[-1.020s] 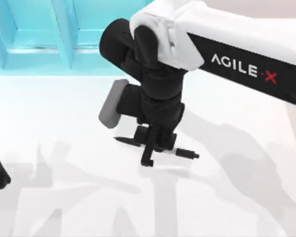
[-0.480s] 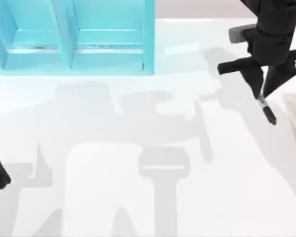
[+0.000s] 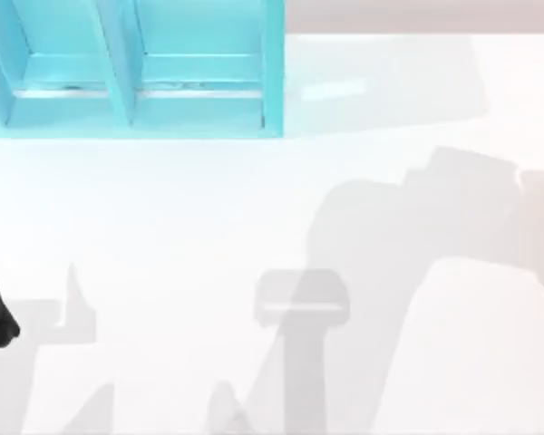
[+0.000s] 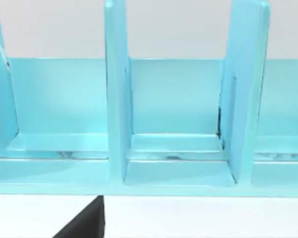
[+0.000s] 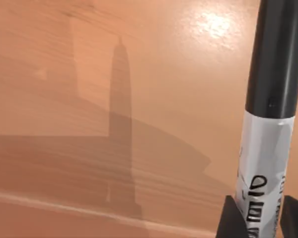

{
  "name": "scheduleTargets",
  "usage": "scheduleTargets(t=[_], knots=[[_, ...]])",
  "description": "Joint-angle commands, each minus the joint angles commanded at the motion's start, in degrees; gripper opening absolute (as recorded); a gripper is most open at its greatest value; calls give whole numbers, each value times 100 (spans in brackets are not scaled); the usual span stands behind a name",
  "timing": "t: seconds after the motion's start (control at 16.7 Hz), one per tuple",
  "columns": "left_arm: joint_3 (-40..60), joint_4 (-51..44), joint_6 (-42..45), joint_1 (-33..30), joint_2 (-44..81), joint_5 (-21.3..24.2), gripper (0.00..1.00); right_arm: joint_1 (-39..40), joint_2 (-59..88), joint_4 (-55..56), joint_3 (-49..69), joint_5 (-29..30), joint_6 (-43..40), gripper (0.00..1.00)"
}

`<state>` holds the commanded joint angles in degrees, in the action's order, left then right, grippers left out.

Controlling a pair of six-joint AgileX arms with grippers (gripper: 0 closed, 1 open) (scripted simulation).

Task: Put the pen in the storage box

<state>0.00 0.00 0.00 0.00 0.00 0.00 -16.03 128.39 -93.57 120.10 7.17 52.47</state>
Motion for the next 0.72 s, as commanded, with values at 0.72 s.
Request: scheduleTargets(t=[0.72], knots=[[0, 0, 0, 0, 0, 0, 100, -1060, -147, -114, -70, 69, 1185, 0]])
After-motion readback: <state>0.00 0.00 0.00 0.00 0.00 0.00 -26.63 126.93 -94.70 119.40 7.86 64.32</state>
